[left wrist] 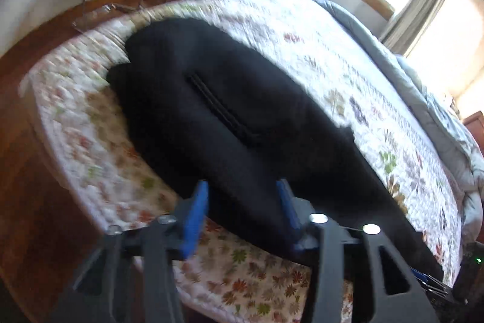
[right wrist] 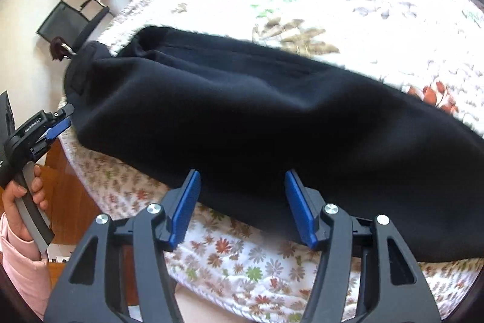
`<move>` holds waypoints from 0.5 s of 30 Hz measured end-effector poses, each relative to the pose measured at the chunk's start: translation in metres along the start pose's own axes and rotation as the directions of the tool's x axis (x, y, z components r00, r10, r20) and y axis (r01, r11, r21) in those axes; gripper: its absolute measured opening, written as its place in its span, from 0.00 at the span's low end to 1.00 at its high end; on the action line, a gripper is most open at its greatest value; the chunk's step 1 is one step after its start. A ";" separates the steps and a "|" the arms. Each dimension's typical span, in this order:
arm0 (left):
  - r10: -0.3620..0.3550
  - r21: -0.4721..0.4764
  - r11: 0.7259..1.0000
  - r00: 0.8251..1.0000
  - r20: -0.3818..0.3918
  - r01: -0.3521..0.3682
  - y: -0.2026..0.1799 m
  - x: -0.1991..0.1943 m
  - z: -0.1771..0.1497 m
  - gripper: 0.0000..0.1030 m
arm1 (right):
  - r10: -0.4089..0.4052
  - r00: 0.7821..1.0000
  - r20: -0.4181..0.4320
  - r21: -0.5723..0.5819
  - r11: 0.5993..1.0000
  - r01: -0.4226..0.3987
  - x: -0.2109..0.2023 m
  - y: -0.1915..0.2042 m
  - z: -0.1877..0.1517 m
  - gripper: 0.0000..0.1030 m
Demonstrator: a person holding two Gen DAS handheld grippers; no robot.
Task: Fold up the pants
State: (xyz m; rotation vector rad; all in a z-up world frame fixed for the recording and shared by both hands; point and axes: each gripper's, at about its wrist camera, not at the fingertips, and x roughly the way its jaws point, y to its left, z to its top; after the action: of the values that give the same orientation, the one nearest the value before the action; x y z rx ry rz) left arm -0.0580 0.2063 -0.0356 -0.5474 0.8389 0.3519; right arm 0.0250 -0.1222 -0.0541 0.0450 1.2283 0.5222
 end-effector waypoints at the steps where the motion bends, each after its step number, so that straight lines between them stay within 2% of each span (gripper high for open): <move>1: -0.012 0.009 1.000 1.000 0.021 0.011 -0.001 -0.007 0.002 0.49 | 0.012 1.000 0.020 -0.010 1.000 -0.012 -0.009 0.001 0.002 0.58; 5: -0.049 0.075 0.996 0.998 0.031 0.046 -0.015 -0.014 0.011 0.49 | 0.011 0.998 0.065 0.012 1.000 -0.012 -0.029 -0.007 0.011 0.59; 9: -0.069 0.146 0.986 0.997 -0.044 0.075 -0.035 0.016 0.007 0.49 | -0.034 0.996 0.088 0.091 0.996 0.026 -0.041 -0.040 0.005 0.59; 13: -0.012 0.175 0.984 0.992 -0.129 0.035 -0.035 0.058 -0.012 0.49 | -0.094 0.995 0.044 0.183 0.979 0.085 -0.032 -0.083 -0.012 0.59; 15: 0.011 0.212 0.977 0.992 -0.125 0.016 -0.036 0.072 -0.019 0.48 | -0.127 0.992 -0.008 0.219 0.968 0.125 -0.017 -0.103 -0.022 0.58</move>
State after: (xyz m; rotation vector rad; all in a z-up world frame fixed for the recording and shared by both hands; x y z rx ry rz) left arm -0.0069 0.1719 -0.0907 -0.3736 0.9842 0.2232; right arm 0.0379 -0.2251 -0.0781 0.1546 1.2694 0.2741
